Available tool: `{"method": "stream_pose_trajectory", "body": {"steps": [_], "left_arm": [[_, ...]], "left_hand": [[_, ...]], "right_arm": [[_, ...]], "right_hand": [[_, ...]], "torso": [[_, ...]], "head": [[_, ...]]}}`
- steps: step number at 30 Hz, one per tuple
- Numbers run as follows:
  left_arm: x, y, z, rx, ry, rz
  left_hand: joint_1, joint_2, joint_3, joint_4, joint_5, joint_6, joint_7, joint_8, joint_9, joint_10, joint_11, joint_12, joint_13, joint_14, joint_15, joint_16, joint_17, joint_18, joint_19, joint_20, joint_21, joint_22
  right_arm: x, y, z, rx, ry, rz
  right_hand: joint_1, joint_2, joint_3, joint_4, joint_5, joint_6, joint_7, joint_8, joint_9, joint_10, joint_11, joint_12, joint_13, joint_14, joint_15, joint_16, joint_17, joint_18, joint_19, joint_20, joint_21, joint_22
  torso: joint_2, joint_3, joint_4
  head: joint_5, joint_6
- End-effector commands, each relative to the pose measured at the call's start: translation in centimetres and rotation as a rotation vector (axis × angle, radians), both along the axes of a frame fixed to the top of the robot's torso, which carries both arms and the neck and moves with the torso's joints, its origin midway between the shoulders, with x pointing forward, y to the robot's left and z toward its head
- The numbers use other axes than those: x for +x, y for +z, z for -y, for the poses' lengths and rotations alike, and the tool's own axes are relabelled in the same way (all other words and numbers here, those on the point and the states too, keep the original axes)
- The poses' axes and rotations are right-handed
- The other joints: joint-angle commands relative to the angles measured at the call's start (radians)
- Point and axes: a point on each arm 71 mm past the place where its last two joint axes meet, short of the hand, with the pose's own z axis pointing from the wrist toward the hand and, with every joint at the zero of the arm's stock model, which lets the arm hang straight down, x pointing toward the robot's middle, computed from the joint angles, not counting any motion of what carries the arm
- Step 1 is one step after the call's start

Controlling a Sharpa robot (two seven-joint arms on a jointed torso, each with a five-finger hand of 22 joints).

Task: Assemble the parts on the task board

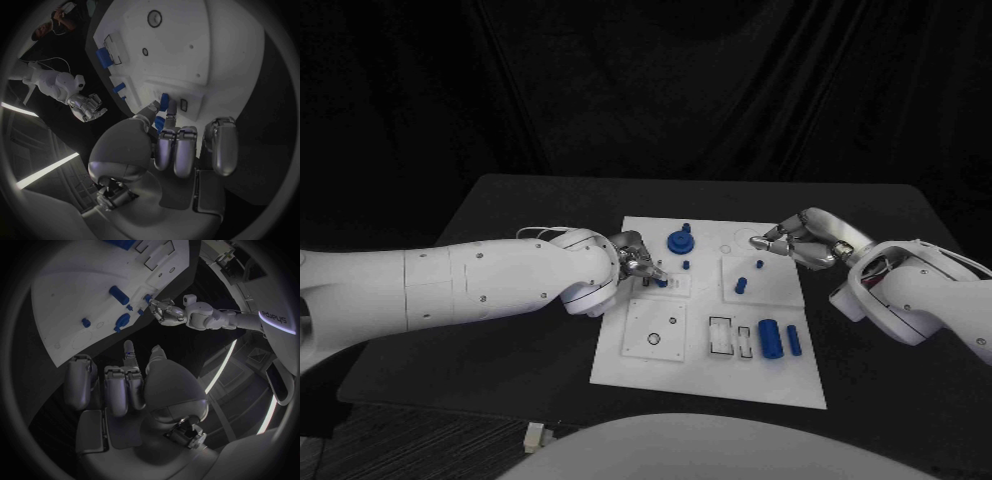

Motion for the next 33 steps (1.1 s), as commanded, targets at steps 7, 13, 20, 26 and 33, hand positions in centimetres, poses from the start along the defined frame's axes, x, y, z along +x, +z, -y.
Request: {"method": "stream_pose_trajectory", "body": {"steps": [7,13,20,26,33], "left_arm": [[-0.15,-0.29,0.22,0.003,-0.022,-0.021],[-0.12,-0.33,0.21,0.005,-0.022,-0.023],[-0.05,-0.36,0.22,0.005,-0.021,-0.022],[-0.02,-0.36,0.29,0.003,-0.021,-0.019],[0.01,-0.37,0.29,0.002,-0.020,-0.017]], "left_hand": [[-0.038,-0.009,-0.043,0.060,-0.054,-0.017,0.006,-0.003,-0.007,0.103,0.005,-0.001,0.263,0.104,0.006,0.003,0.263,0.019,-0.012,0.006,-0.018,0.115],[-0.058,-0.013,-0.072,0.098,-0.069,-0.022,0.009,-0.003,-0.011,0.103,0.008,-0.001,0.263,0.104,0.009,0.003,0.263,0.020,-0.015,0.008,-0.027,0.112],[-0.088,-0.025,-0.126,0.155,-0.083,-0.025,0.008,0.001,-0.013,0.103,0.008,-0.001,0.263,0.104,0.009,0.003,0.263,0.021,-0.016,0.008,-0.035,0.111],[-0.122,-0.039,-0.188,0.216,-0.084,-0.027,0.006,0.005,-0.013,0.103,0.006,-0.001,0.263,0.104,0.007,0.003,0.263,0.022,-0.019,0.006,-0.042,0.110],[-0.131,-0.045,-0.239,0.262,-0.084,-0.028,0.006,0.008,-0.012,0.103,0.005,-0.001,0.263,0.104,0.006,0.003,0.263,0.023,-0.021,0.005,-0.048,0.110]], "right_arm": [[-0.07,-0.08,-0.01,0.000,-0.003,-0.001],[-0.06,-0.09,-0.01,0.000,-0.002,-0.001],[-0.06,-0.11,-0.08,0.000,-0.001,-0.001],[-0.06,-0.15,-0.09,0.000,0.000,-0.002],[-0.06,-0.17,-0.05,0.000,0.000,-0.002]], "right_hand": [[0.008,0.000,-0.008,0.000,0.002,-0.001,-0.002,-0.004,-0.001,0.102,0.007,-0.002,0.260,0.106,0.005,0.003,0.263,0.018,-0.004,0.000,-0.005,0.186],[0.010,0.001,-0.011,0.001,0.002,-0.002,-0.002,-0.005,-0.001,0.102,0.008,-0.002,0.260,0.106,0.005,0.003,0.263,0.018,-0.004,0.000,-0.006,0.186],[0.010,0.001,-0.011,0.001,0.002,-0.002,-0.002,-0.005,-0.001,0.102,0.008,-0.002,0.260,0.106,0.005,0.003,0.263,0.018,-0.004,0.000,-0.006,0.186],[0.010,0.001,-0.011,0.001,0.002,-0.002,-0.002,-0.005,-0.001,0.102,0.008,-0.002,0.260,0.106,0.005,0.003,0.263,0.018,-0.004,0.000,-0.006,0.186],[0.010,0.001,-0.011,0.001,0.002,-0.002,-0.002,-0.005,-0.001,0.102,0.008,-0.002,0.260,0.106,0.005,0.003,0.263,0.018,-0.004,0.000,-0.006,0.186]], "torso": [[0.000,0.0000,-0.0001],[0.000,0.0000,-0.0002],[0.000,-0.0001,-0.0005],[0.000,0.0000,0.0002],[0.000,-0.0001,-0.0002]], "head": [[-0.001,0.000],[-0.001,0.000],[0.002,0.000],[0.001,0.000],[0.001,0.000]]}}
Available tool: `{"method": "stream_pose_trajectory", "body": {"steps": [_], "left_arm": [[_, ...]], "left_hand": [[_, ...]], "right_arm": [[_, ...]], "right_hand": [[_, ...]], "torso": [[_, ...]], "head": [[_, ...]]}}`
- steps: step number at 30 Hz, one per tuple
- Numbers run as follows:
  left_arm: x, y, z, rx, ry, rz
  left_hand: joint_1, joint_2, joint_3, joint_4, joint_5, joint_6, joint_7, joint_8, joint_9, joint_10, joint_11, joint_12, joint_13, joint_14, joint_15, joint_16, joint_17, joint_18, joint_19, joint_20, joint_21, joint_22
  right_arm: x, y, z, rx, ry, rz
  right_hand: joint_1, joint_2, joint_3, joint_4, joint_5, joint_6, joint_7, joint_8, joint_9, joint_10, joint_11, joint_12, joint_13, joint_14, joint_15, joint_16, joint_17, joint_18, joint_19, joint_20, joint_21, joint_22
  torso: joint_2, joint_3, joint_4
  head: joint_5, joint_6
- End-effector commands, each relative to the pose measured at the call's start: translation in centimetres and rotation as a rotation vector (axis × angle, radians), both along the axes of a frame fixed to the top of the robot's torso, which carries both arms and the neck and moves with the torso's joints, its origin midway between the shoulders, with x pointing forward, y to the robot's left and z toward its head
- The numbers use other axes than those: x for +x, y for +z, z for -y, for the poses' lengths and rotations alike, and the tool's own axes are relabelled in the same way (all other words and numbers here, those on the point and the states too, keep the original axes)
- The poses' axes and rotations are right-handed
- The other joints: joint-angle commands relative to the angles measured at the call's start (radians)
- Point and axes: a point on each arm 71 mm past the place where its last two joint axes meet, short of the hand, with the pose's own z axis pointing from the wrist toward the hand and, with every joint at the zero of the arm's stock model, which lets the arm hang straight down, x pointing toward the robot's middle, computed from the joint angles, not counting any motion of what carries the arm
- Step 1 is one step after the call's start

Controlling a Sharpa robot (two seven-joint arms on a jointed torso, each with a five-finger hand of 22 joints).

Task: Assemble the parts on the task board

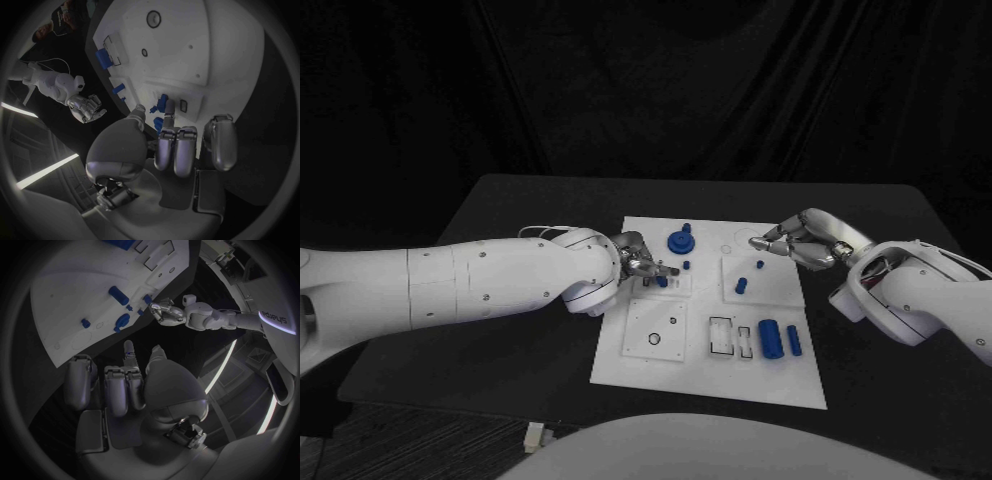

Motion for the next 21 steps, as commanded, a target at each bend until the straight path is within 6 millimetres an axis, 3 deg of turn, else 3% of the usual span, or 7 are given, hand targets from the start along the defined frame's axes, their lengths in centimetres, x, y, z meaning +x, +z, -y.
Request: {"method": "stream_pose_trajectory", "body": {"steps": [1,10,17,21], "left_arm": [[-0.16,-0.23,0.17,-0.004,-0.011,-0.009],[-0.08,-0.25,0.34,-0.006,-0.012,-0.006],[-0.03,-0.28,0.39,-0.006,-0.013,-0.006],[0.01,-0.29,0.37,-0.005,-0.012,-0.005]], "left_hand": [[-0.011,0.000,-0.018,0.019,-0.006,-0.006,-0.001,0.006,0.000,0.103,0.005,-0.001,0.263,0.107,0.003,0.003,0.263,0.007,-0.007,-0.002,-0.008,0.110],[0.034,0.017,-0.054,0.047,-0.006,0.027,-0.014,0.046,0.023,0.103,-0.004,-0.001,0.263,0.107,-0.004,0.003,0.263,0.008,-0.009,-0.007,-0.015,0.110],[0.054,0.026,-0.069,0.057,-0.005,0.027,-0.018,0.067,0.040,0.103,-0.008,-0.001,0.263,0.107,-0.007,0.003,0.263,0.009,-0.010,-0.010,-0.019,0.110],[0.069,0.032,-0.089,0.070,-0.005,0.022,-0.022,0.095,0.066,0.103,-0.011,-0.001,0.263,0.107,-0.010,0.003,0.263,0.009,-0.009,-0.013,-0.021,0.111]], "right_arm": [[-0.06,-0.09,0.03,0.000,-0.001,-0.001],[-0.07,-0.09,0.07,0.000,-0.001,-0.001],[-0.07,-0.09,0.07,0.000,-0.001,0.000],[-0.08,-0.08,0.06,0.001,-0.001,0.000]], "right_hand": [[0.011,0.001,-0.004,0.000,0.002,-0.002,-0.002,-0.005,-0.001,0.103,0.008,-0.002,0.260,0.106,0.005,0.003,0.263,0.018,-0.004,0.000,-0.006,0.186],[0.011,0.002,-0.006,0.000,0.002,-0.001,-0.002,-0.005,-0.001,0.103,0.008,-0.002,0.260,0.106,0.006,0.003,0.263,0.018,-0.004,0.000,-0.006,0.186],[0.011,0.002,-0.006,0.000,0.002,-0.001,-0.002,-0.005,-0.001,0.103,0.008,-0.002,0.260,0.106,0.006,0.003,0.263,0.018,-0.004,0.000,-0.006,0.186],[0.011,0.003,-0.006,0.000,0.002,-0.001,-0.001,-0.005,-0.001,0.103,0.008,-0.002,0.260,0.106,0.006,0.003,0.263,0.018,-0.004,0.000,-0.006,0.186]], "torso": [[0.000,-0.0001,-0.0002],[0.000,0.0000,-0.0004],[0.000,0.0002,0.0000],[0.000,0.0001,-0.0001]], "head": [[0.000,0.000],[0.000,0.000],[-0.001,0.000],[-0.001,0.000]]}}
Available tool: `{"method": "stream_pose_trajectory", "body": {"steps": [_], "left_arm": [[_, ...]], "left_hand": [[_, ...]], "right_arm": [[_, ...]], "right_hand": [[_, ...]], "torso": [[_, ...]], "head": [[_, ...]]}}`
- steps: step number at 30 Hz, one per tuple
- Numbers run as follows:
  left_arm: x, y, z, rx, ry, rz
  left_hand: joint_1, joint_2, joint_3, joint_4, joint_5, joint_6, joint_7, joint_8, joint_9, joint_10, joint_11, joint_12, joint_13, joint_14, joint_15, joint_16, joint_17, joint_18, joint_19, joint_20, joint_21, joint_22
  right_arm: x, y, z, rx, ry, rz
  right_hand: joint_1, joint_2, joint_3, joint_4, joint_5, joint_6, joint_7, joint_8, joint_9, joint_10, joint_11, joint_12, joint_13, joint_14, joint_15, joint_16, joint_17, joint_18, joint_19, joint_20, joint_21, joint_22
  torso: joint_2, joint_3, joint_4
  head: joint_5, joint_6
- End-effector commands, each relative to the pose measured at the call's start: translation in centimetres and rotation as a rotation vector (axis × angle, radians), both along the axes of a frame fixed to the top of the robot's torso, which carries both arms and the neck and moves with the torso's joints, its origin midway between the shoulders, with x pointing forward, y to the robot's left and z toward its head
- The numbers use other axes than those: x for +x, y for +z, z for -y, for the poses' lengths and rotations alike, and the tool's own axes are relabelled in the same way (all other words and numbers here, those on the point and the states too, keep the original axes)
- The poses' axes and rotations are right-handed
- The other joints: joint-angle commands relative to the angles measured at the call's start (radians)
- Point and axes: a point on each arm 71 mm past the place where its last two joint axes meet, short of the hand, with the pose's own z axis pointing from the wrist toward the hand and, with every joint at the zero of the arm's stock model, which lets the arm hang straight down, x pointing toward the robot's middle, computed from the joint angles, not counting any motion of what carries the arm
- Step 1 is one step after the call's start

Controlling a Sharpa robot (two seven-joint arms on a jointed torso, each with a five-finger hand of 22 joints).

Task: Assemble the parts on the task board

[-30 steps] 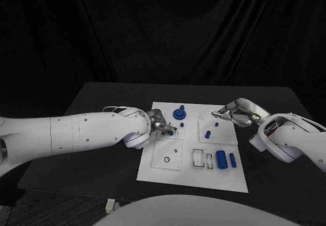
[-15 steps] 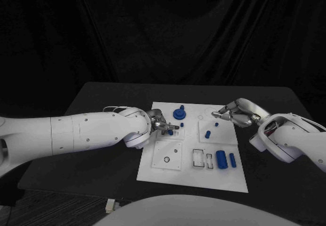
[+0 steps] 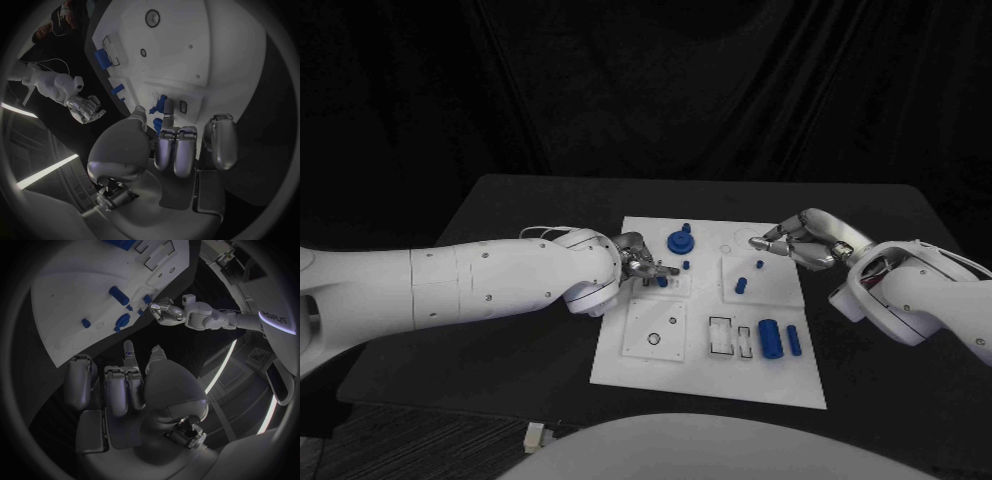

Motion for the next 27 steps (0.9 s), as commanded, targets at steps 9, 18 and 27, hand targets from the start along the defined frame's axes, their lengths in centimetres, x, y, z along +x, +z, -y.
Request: {"method": "stream_pose_trajectory", "body": {"steps": [9,18,27], "left_arm": [[0.00,-0.07,0.21,-0.010,-0.010,0.000],[0.10,-0.08,0.28,-0.012,-0.013,0.004],[-0.23,0.33,0.22,-0.037,-0.005,0.034]], "left_hand": [[0.050,0.020,-0.068,0.032,-0.005,-0.051,-0.012,0.116,0.123,0.106,-0.015,-0.001,0.263,0.103,-0.013,0.003,0.263,0.009,-0.001,-0.013,-0.014,0.116],[0.069,0.035,-0.101,0.042,-0.005,-0.087,-0.016,0.188,0.196,0.106,-0.017,-0.001,0.263,0.103,-0.014,0.003,0.263,0.010,-0.001,-0.014,-0.020,0.119],[0.059,0.040,-0.134,0.047,-0.005,-0.113,-0.020,0.249,0.259,0.106,-0.022,-0.001,0.263,0.103,-0.017,0.003,0.263,0.010,0.001,-0.016,-0.023,0.122]], "right_arm": [[-0.07,-0.07,-0.04,0.002,0.001,0.001],[-0.07,-0.08,-0.05,0.002,0.002,0.001],[-0.14,-0.03,0.21,0.002,-0.004,0.004]], "right_hand": [[0.008,0.000,-0.006,0.000,0.002,-0.001,-0.001,-0.005,-0.001,0.106,0.005,-0.006,0.261,0.106,0.006,0.003,0.263,0.018,-0.004,0.000,-0.006,0.187],[0.008,0.001,-0.007,0.001,0.002,-0.002,-0.001,-0.005,-0.001,0.106,0.005,-0.006,0.261,0.106,0.006,0.003,0.263,0.018,-0.004,0.001,-0.007,0.186],[0.005,0.002,-0.010,0.002,0.001,-0.002,-0.001,-0.005,-0.001,0.106,0.005,-0.006,0.261,0.106,0.006,0.003,0.263,0.018,-0.004,0.001,-0.007,0.186]], "torso": [[0.001,0.0003,0.0002],[0.000,0.0001,0.0001],[0.000,0.0000,0.0000]], "head": [[0.001,0.000],[0.002,0.000],[-0.003,0.000]]}}
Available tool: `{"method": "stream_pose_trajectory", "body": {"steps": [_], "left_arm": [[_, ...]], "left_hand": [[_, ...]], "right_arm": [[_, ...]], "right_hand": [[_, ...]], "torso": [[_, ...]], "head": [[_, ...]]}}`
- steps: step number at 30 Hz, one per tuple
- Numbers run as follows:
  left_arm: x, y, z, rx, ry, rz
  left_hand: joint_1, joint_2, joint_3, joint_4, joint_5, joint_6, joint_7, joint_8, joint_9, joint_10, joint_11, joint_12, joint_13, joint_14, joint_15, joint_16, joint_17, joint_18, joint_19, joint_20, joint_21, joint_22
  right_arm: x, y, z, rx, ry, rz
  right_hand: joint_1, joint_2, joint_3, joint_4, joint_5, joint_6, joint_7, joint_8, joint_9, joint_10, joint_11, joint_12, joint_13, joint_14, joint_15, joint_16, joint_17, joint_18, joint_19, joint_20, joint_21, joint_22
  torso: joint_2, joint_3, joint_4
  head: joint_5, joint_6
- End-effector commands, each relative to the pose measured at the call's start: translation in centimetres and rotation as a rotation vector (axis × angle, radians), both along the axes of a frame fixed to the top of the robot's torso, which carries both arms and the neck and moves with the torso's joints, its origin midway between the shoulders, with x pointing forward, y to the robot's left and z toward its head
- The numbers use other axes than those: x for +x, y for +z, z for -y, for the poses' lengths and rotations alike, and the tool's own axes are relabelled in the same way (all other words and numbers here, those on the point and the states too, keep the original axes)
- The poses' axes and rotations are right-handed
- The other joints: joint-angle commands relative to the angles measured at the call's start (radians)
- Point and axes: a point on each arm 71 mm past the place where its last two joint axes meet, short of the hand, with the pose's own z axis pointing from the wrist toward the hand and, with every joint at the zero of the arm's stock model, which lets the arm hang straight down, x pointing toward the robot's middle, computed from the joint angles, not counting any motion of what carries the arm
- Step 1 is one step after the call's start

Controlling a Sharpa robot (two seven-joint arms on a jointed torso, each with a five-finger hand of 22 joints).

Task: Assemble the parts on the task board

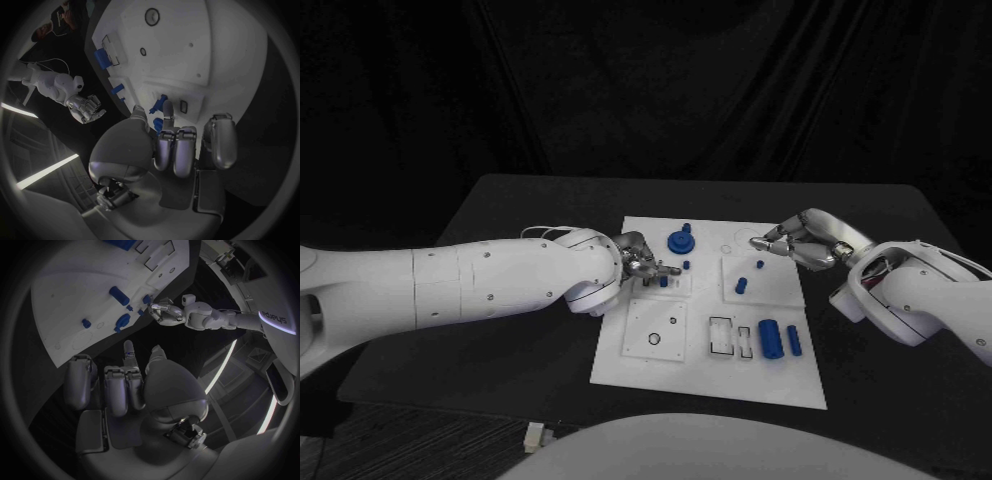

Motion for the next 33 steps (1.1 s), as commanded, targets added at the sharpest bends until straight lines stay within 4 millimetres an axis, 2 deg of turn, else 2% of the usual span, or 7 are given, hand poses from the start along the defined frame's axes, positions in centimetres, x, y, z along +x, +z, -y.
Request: {"method": "stream_pose_trajectory", "body": {"steps": [1,7,16,19,24,29,33], "left_arm": [[-0.3,0.4,0.1,-0.030,-0.002,0.031],[0.0,2.9,-0.4,0.000,-0.046,0.087],[1.6,9.6,-0.3,0.023,-0.142,0.156],[2.2,11.2,-0.1,0.040,-0.190,0.120],[3.9,12.5,0.4,0.121,-0.304,0.000],[5.9,12.5,1.1,0.202,-0.389,-0.141],[7.7,12.3,1.8,0.252,-0.424,-0.254]], "left_hand": [[-0.012,0.002,-0.015,0.002,-0.005,-0.008,-0.002,0.024,0.025,0.106,-0.007,-0.001,0.263,0.106,-0.008,0.003,0.263,0.010,0.002,-0.010,-0.001,0.123],[-0.044,0.006,-0.058,0.003,-0.005,-0.081,-0.002,0.089,0.119,0.106,-0.007,-0.001,0.263,0.106,-0.011,0.003,0.263,0.009,0.007,-0.014,-0.002,0.129],[-0.023,0.037,-0.058,-0.008,-0.003,-0.142,0.010,0.089,0.151,0.106,0.004,-0.001,0.263,0.106,-0.002,0.003,0.263,0.001,0.027,-0.007,0.030,0.149],[0.087,0.069,-0.005,-0.062,0.067,-0.118,0.009,0.081,0.144,0.106,0.006,-0.001,0.263,0.106,0.002,0.003,0.263,-0.009,0.051,-0.002,0.078,0.177],[0.124,0.090,0.037,-0.076,0.042,-0.033,0.013,-0.073,0.024,0.106,0.012,-0.001,0.263,0.106,0.004,0.003,0.263,-0.027,0.092,0.002,0.158,0.221],[0.131,0.086,0.070,-0.088,0.069,0.113,-0.007,-0.185,-0.078,0.106,-0.005,-0.001,0.263,0.106,-0.003,0.003,0.263,-0.043,0.129,-0.009,0.226,0.249],[0.103,0.076,0.077,-0.077,0.055,0.114,0.021,-0.312,-0.183,0.106,0.014,-0.001,0.263,0.106,0.010,0.003,0.263,-0.043,0.129,0.004,0.226,0.250]], "right_arm": [[-0.1,0.0,0.2,0.002,-0.005,0.004],[-0.2,0.0,0.5,0.001,-0.014,0.007],[-0.2,0.1,0.6,0.004,-0.018,0.015],[-0.2,0.2,0.5,0.006,-0.014,0.018],[-0.3,0.3,0.3,0.013,-0.006,0.023],[-0.6,0.4,0.2,0.022,0.001,0.031],[-0.8,0.6,0.0,0.031,0.008,0.038]], "right_hand": [[0.004,0.001,-0.007,-0.001,0.001,-0.002,-0.001,-0.005,-0.001,0.106,0.005,-0.003,0.261,0.106,0.006,0.003,0.263,0.018,-0.004,0.001,-0.003,0.187],[-0.003,0.002,-0.013,0.000,-0.002,-0.003,-0.001,-0.006,-0.001,0.106,0.005,-0.003,0.261,0.106,0.006,0.003,0.263,0.018,-0.004,0.001,-0.003,0.187],[-0.011,0.004,-0.019,0.000,-0.006,-0.003,-0.001,-0.006,-0.002,0.106,0.004,-0.003,0.261,0.106,0.006,0.003,0.263,0.018,-0.004,0.001,-0.004,0.187],[-0.013,0.005,-0.020,0.000,-0.007,-0.003,-0.001,-0.006,-0.002,0.106,0.004,-0.003,0.261,0.106,0.006,0.003,0.263,0.018,-0.003,0.001,-0.002,0.187],[-0.018,0.006,-0.024,0.000,-0.008,-0.002,-0.001,-0.006,-0.002,0.106,0.004,-0.003,0.261,0.106,0.005,0.003,0.263,0.016,0.001,0.001,0.004,0.190],[-0.024,0.009,-0.029,0.000,-0.008,-0.001,-0.002,-0.005,-0.001,0.106,0.003,-0.003,0.261,0.106,0.004,0.003,0.263,0.013,0.011,0.000,0.018,0.195],[-0.031,0.016,-0.042,-0.002,-0.005,0.005,-0.006,-0.002,0.000,0.106,-0.003,-0.003,0.261,0.106,-0.002,0.003,0.263,0.001,0.043,-0.005,0.067,0.211]], "torso": [[0.000,0.0000,0.0001],[0.000,0.0003,0.0001],[-0.002,-0.0011,-0.0007],[-0.002,-0.0001,-0.0018],[0.000,0.0000,-0.0013],[-0.001,0.0002,-0.0018],[-0.002,0.0004,-0.0011]], "head": [[-0.004,0.000],[-0.007,0.000],[-0.016,0.000],[-0.016,0.000],[-0.023,0.000],[-0.026,0.000],[-0.028,0.000]]}}
